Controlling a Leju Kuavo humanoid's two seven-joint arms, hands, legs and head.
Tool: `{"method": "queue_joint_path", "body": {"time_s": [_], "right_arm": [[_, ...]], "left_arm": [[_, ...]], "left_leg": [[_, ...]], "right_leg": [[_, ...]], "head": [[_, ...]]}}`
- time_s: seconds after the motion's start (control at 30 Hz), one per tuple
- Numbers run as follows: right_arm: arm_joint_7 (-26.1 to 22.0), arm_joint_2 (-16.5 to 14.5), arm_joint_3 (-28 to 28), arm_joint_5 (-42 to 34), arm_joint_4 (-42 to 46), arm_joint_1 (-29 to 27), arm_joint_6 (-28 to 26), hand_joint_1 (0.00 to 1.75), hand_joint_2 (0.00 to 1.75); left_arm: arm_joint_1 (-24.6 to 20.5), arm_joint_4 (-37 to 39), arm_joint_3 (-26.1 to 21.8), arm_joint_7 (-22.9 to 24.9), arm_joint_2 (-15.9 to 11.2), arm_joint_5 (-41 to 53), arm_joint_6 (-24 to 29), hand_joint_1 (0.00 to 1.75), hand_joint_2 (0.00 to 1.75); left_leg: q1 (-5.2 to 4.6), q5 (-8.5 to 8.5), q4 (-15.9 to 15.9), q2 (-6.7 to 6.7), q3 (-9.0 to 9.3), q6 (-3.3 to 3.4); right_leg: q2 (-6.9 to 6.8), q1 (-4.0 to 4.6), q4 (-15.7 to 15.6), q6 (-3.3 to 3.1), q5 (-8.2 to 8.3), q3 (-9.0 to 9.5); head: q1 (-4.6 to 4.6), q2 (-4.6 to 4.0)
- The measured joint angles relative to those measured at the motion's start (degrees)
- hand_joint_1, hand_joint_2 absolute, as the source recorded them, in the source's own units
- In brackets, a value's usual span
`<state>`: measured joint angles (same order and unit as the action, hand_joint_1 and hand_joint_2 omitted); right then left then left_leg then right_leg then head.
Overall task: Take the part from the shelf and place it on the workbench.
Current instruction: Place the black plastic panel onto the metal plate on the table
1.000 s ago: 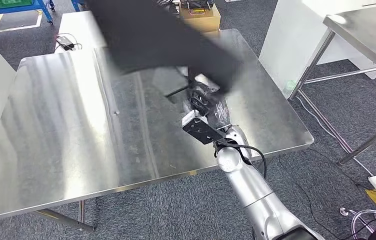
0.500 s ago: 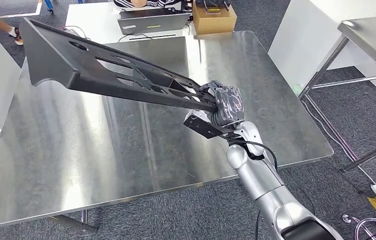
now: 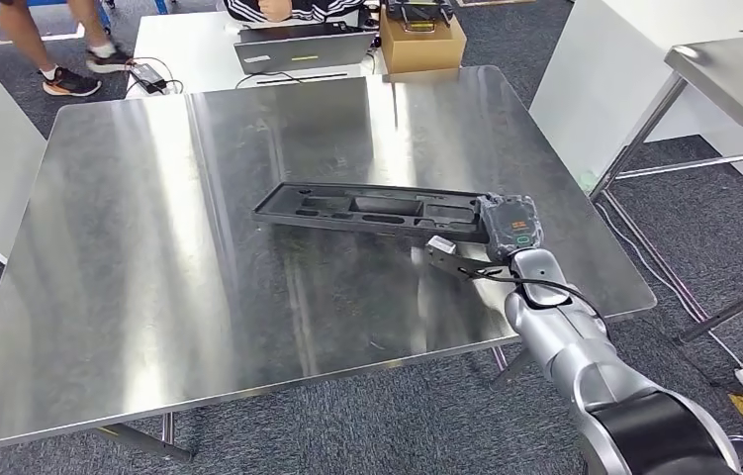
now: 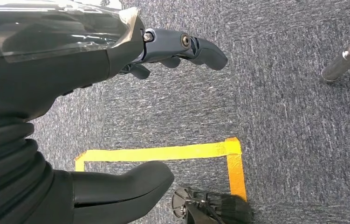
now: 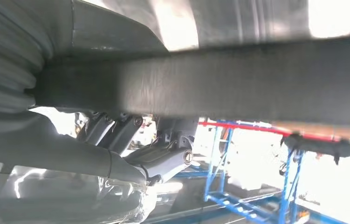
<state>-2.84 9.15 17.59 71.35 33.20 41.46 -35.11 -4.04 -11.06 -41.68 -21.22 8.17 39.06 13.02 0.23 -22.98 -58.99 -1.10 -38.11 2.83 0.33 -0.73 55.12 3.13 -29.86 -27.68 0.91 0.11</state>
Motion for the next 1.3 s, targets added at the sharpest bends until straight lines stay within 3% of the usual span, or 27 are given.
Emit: {"method": "queue_joint_path", "body": {"time_s": [0.27, 0.53, 0.67, 0.7, 0.83, 1.3], "right_arm": [[0.4, 4.1, -0.6, 3.8, -8.9, 4.8, 0.3, 1.75, 1.75], [0.0, 5.2, -1.0, 4.2, -11.8, 6.0, 0.0, 1.75, 1.75], [-0.4, 5.1, -1.0, 5.6, -12.6, 6.1, -0.7, 0.0, 0.0], [-0.4, 4.9, -1.0, 5.9, -12.7, 6.1, -1.0, 0.0, 0.0], [-0.4, 4.3, -1.0, 6.7, -13.3, 6.3, -1.6, 0.0, 0.0], [0.4, 0.4, -0.7, 9.5, -14.3, 8.9, -1.1, 0.0, 0.0]], "left_arm": [[0.1, 0.0, -0.8, -0.6, 0.0, -0.1, -0.4, 0.0, 1.75], [0.1, 0.0, -0.9, -1.2, 0.0, 0.0, -1.0, 0.0, 1.75], [-0.1, 0.0, -0.9, -1.9, 0.1, 0.2, -1.0, 0.0, 1.75], [-0.1, 0.0, -0.9, -1.9, 0.2, 0.4, -0.8, 0.0, 1.75], [-0.6, 0.0, -0.9, -1.4, 0.6, 0.5, 0.2, 0.0, 0.0], [-1.4, 0.0, -1.4, -0.2, 1.6, -0.6, 1.7, 0.0, 0.0]], "left_leg": [[0.01, 0.0, 0.1, 0.0, 0.02, -0.01], [0.02, -0.01, 0.1, -0.04, 0.14, -0.03], [0.01, -0.01, 0.1, -0.04, 0.14, -0.03], [0.01, -0.01, 0.1, -0.04, 0.14, -0.03], [0.01, -0.01, 0.1, -0.04, 0.14, -0.03], [0.01, -0.01, 0.1, -0.02, 0.29, -0.04]], "right_leg": [[-0.15, 0.0, 0.0, -0.01, -0.03, 0.07], [-0.15, 0.01, 0.0, 0.16, -0.14, -0.01], [-0.15, 0.02, 0.0, 0.16, -0.14, 0.03], [-0.15, 0.02, 0.0, 0.16, -0.14, 0.03], [-0.15, 0.02, 0.0, 0.16, -0.14, 0.08], [-0.14, 0.04, 0.1, 0.16, -0.14, 0.22]], "head": [[0.01, 0.0], [0.01, 0.0], [0.01, 0.0], [0.01, 0.0], [0.01, 0.0], [0.01, 0.0]]}}
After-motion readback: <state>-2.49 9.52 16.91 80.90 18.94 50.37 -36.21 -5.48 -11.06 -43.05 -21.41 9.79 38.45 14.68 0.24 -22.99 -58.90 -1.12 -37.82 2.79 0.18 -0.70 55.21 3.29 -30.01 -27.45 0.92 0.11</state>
